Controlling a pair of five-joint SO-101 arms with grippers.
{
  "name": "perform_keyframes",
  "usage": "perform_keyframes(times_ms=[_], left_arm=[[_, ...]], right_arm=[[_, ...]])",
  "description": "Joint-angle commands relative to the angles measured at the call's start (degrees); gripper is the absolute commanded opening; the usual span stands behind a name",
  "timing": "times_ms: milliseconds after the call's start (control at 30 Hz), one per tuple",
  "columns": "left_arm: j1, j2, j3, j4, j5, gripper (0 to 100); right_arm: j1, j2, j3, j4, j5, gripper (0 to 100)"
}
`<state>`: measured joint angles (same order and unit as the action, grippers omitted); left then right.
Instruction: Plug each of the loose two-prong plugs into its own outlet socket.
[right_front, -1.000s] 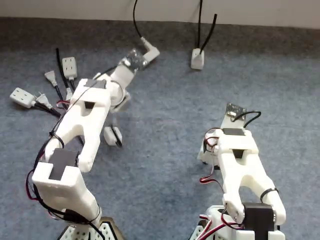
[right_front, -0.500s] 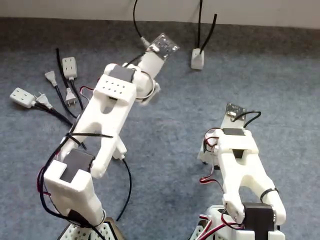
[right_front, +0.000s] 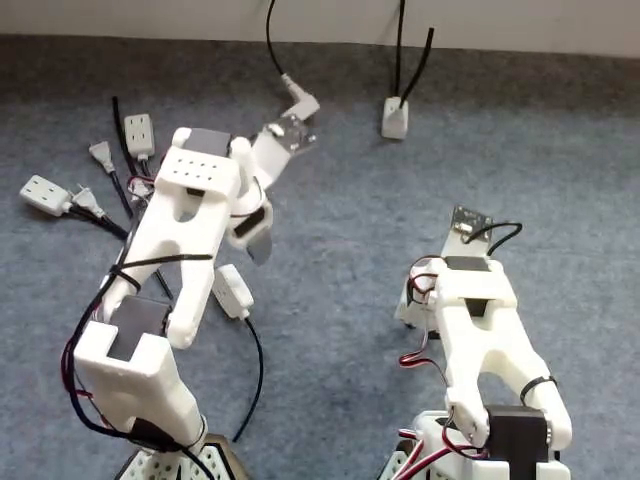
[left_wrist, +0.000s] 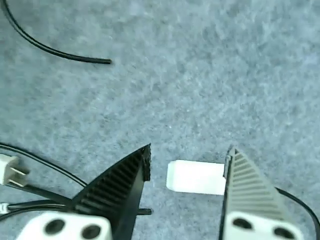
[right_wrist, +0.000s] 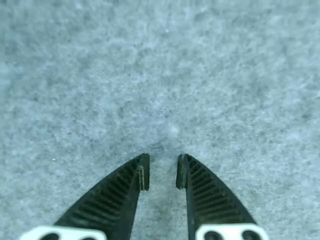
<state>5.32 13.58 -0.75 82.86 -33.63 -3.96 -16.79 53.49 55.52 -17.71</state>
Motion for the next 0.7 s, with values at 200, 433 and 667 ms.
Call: perform_keyframes(times_ms=[200,433,667], left_arm=[[-0.31,-1.01,6.46,0.88,-0.97,24],[-0.40,-1.01,11.03,0.97,-0.97,24],[-0.66,-1.19,11.74,6.95,-1.05,23]], right_arm=[[0.66,-0.13,0.04,-0.57,0.79,10.4],[0.66,-0.13,0.04,-0.57,0.79,10.4],[0.66,-0.13,0.04,-0.57,0.79,10.4]])
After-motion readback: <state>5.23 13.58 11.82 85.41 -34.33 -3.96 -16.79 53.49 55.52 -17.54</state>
